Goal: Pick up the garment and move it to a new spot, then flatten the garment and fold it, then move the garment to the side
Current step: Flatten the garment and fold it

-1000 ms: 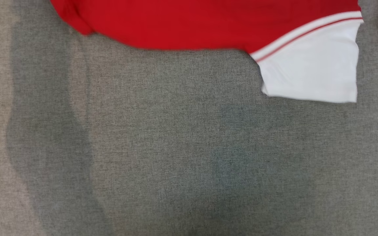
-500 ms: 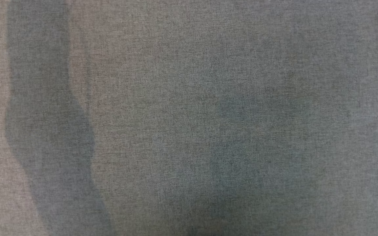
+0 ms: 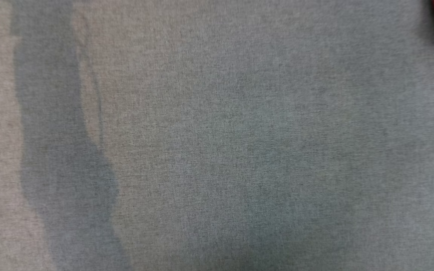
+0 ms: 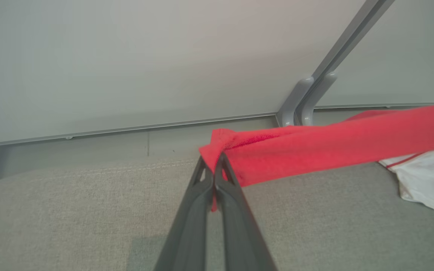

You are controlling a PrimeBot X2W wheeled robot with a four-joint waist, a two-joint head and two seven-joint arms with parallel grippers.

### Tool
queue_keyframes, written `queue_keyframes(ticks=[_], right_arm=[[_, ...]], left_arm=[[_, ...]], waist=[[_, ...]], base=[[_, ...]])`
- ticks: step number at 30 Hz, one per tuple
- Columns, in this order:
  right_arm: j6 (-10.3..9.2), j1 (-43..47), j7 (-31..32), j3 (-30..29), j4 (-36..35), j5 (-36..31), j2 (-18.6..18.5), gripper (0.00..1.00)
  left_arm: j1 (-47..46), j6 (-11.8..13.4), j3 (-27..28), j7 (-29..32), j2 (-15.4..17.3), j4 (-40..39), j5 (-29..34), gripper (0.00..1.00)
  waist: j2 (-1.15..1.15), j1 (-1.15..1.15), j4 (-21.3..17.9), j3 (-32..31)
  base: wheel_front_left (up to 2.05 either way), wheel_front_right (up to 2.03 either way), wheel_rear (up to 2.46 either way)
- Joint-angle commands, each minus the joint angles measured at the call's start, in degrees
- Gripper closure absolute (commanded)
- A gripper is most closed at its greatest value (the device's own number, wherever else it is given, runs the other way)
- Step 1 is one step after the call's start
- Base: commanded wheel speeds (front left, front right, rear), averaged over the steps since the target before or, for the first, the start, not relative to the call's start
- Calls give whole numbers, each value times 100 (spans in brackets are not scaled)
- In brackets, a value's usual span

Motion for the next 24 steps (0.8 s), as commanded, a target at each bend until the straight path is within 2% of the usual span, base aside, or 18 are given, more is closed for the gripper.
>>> queue_keyframes(ticks=[1, 4, 9, 17, 20, 21, 24], right_arm=[[0, 622, 84, 257, -277, 271, -166, 100], [0, 1284, 174, 547, -588, 573, -305, 100], [1, 2305, 216, 863, -979, 1049, -479, 100], [1, 3769, 418, 1219, -1387, 1628, -628, 100], [1, 4128, 455, 1262, -1473, 1729, -691, 100], [1, 4438, 461, 1260, -1567, 1880, -710, 100], [1, 4813, 424, 1220, -1681, 2052, -714, 100]], left_arm=[[369, -67, -126, 196, 49, 97, -106, 100], [862, -72, -354, 478, -22, -76, -356, 100], [2013, -75, -843, 832, 255, -833, -1037, 100], [3904, -76, -1501, 1189, 1020, -2295, -2033, 100], [4360, -76, -1563, 1224, 1192, -2652, -2245, 100], [4782, -76, -1583, 1227, 1382, -2968, -2401, 100], [5259, -77, -1587, 1221, 1492, -3239, -2527, 100]], waist=[[0, 0, -38, -371], [0, 0, -78, -722], [0, 0, -132, -1365], [0, 0, -204, -2357], [0, 0, -202, -2538], [0, 0, -211, -2692], [0, 0, -210, -2851]], base=[[0, 0, 0], [0, 0, 0], [0, 0, 0], [0, 0, 0], [0, 0, 0], [0, 0, 0], [0, 0, 0]])
